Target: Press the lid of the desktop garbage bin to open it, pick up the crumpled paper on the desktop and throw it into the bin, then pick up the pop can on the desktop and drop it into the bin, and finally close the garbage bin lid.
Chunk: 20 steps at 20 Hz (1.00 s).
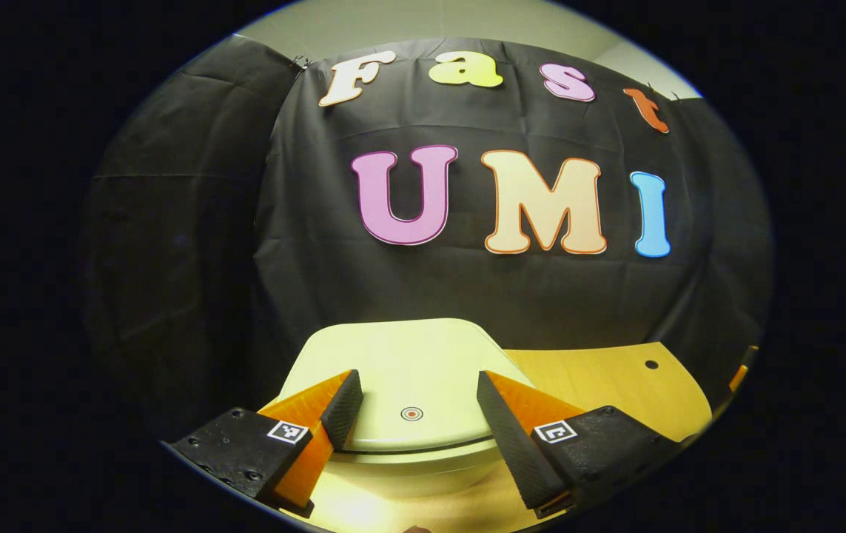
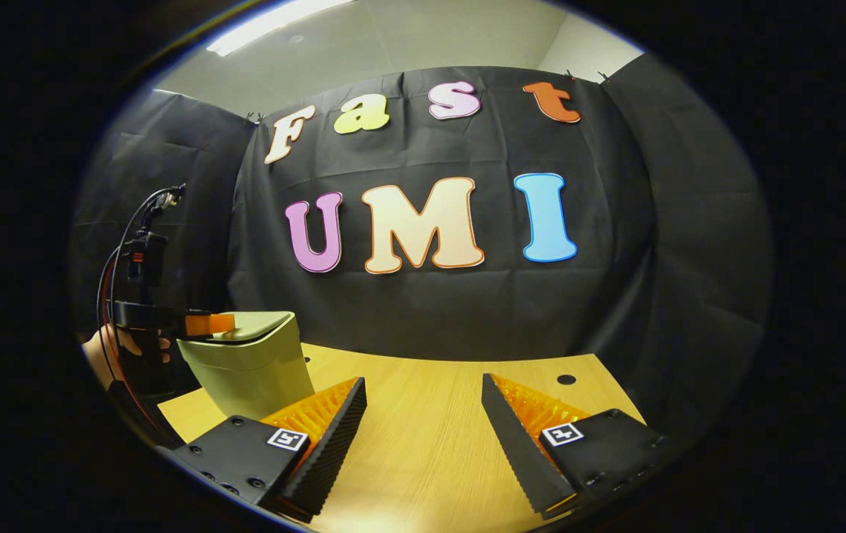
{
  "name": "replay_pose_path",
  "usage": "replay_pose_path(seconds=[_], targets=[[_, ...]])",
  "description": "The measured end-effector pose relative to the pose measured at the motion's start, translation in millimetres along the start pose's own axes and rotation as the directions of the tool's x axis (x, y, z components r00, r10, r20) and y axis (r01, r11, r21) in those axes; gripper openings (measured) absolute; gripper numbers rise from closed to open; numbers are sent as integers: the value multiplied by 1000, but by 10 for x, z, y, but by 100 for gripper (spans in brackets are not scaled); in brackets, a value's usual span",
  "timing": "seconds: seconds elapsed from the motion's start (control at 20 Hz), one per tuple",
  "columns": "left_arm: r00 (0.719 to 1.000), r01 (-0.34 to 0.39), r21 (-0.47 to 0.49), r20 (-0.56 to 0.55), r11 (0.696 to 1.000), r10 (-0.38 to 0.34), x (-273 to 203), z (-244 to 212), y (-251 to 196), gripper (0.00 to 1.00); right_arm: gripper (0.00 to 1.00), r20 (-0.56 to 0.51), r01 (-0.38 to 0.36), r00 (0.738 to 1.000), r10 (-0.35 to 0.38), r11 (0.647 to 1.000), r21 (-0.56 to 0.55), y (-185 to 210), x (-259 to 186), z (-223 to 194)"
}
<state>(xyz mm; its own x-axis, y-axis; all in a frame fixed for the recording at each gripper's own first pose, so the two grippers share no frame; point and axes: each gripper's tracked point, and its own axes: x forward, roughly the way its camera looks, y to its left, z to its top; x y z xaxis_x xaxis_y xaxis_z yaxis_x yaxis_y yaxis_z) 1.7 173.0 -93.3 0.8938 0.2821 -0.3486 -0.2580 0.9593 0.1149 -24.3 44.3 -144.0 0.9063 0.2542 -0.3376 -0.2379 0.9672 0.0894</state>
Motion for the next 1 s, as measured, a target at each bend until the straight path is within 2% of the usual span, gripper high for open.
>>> replay_pose_path(seconds=[0.3,0.5,0.55,0.6,0.7,0.75,0.85,1.0], targets=[[999,-4,77,54,997,0,13,-37,-20,95,99,-13,8,1000,-8,1000,9,22,89,-53],[998,52,31,42,998,-53,0,-91,-33,96,96,-12,13,1000,-13,1000,0,92,123,-69],[997,69,40,36,997,-71,-3,-65,-45,97,99,-6,10,1000,-10,1000,6,141,151,-45],[996,74,9,39,997,-74,-33,-104,-20,96,98,-4,10,1000,-10,1000,13,187,169,-34],[987,102,24,125,995,-104,-85,29,-52,96,99,21,8,1000,-9,1000,23,292,183,60],[982,125,46,134,991,-131,-102,45,-103,96,99,38,14,999,-14,1000,19,334,188,125],[975,106,79,190,991,-119,-109,50,-93,95,98,69,36,997,-35,999,-10,386,185,220],[941,165,75,286,983,-180,-259,221,-286,93,98,115,95,989,-91,995,-38,374,123,381]])
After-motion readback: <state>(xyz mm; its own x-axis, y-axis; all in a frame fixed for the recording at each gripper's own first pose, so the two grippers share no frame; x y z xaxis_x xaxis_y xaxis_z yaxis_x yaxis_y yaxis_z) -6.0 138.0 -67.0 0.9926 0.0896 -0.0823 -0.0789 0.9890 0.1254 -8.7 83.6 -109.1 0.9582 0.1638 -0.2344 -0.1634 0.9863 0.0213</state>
